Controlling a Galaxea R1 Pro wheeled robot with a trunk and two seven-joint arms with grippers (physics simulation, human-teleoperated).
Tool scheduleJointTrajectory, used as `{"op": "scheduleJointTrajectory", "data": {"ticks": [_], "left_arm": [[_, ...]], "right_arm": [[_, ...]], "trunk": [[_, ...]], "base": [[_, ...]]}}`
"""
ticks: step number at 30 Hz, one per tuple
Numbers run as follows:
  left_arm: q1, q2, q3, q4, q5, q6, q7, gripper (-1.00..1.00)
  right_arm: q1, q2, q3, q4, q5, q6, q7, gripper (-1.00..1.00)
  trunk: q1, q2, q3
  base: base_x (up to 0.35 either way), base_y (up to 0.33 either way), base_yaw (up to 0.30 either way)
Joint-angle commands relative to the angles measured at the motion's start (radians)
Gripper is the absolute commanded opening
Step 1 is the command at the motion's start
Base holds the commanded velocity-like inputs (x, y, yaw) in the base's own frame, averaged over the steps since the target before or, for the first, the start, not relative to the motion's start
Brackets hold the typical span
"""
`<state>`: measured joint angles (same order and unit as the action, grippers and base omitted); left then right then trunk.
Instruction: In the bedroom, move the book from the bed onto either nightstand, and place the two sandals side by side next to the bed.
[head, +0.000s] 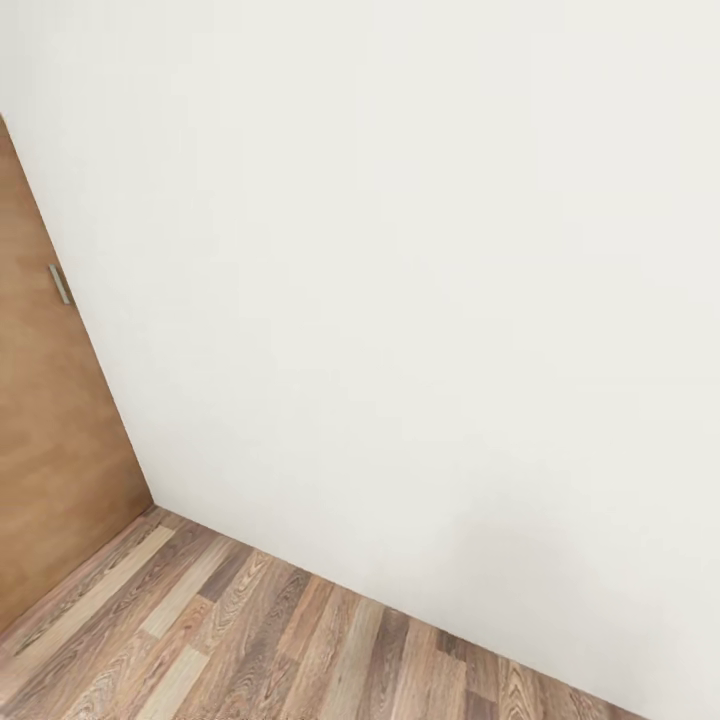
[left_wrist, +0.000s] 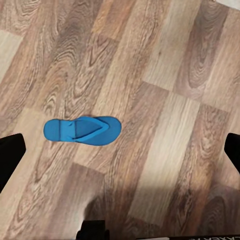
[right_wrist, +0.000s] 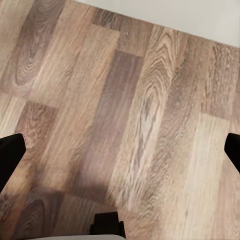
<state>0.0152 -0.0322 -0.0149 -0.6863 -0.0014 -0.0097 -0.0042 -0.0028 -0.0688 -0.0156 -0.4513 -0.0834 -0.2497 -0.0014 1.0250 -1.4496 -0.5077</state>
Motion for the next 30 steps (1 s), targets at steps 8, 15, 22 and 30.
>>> {"op": "scheduleJointTrajectory", "data": {"ticks": [8,15,22,30], "left_arm": [[0.0,0.0,0.0,-0.001,0.0,-0.001,0.0,1.0],[0.0,0.0,0.0,-0.001,0.0,-0.001,0.0,1.0],[0.0,0.0,0.0,-0.001,0.0,-0.001,0.0,1.0],[0.0,0.0,0.0,-0.001,0.0,-0.001,0.0,1.0]], "right_arm": [[0.0,0.0,0.002,0.0,-0.009,-0.003,0.0,1.0],[0.0,0.0,0.002,0.0,-0.009,-0.003,0.0,1.0],[0.0,0.0,0.002,0.0,-0.009,-0.003,0.0,1.0],[0.0,0.0,0.002,0.0,-0.009,-0.003,0.0,1.0]], "trunk": [[0.0,0.0,-0.001],[0.0,0.0,-0.001],[0.0,0.0,-0.001],[0.0,0.0,-0.001]], "base": [[0.0,0.0,0.281],[0.0,0.0,0.281],[0.0,0.0,0.282],[0.0,0.0,0.281]]}}
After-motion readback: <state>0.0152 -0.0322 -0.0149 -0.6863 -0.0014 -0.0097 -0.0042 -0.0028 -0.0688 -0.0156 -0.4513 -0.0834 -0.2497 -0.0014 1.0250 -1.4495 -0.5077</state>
